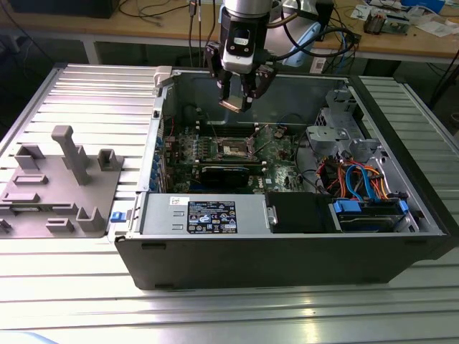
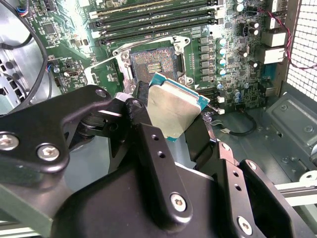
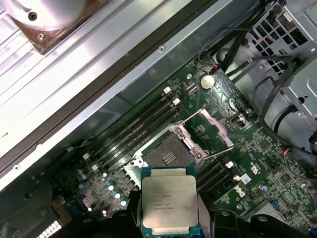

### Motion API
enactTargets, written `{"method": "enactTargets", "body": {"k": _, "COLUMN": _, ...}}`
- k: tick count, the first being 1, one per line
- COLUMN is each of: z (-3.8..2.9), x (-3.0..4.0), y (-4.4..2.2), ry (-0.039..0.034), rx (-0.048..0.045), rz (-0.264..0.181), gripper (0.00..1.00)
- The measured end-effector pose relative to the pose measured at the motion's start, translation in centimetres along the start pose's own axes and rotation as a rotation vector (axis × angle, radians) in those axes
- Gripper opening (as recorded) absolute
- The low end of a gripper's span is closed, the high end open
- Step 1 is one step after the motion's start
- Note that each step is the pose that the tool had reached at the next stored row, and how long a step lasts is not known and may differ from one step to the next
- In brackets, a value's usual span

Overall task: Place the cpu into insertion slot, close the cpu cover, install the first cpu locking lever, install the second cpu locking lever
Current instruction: 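Place the cpu into insertion slot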

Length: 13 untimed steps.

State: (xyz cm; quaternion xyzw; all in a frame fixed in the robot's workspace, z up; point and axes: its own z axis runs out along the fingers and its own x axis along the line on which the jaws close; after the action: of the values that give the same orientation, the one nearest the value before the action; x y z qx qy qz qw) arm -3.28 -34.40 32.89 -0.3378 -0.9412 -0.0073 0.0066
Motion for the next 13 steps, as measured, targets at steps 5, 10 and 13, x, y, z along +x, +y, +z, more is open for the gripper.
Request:
{"method": "enactTargets", "body": {"k": 5, "z": 0.0, "x": 0.0, "y": 0.0, "ry": 0.0, "rx": 0.0, "rz": 0.003, "gripper": 0.54}}
{"method": "enactTargets", "body": {"k": 10, "z": 0.0, "x": 0.0, "y": 0.0, "ry": -0.0001, "rx": -0.0002, "rz": 0.007, "gripper": 0.54}}
{"method": "enactTargets", "body": {"k": 13, "z": 0.0, "x": 0.0, "y": 0.0, "ry": -0.0001, "rx": -0.0002, "rz": 0.009, "gripper": 0.54}}
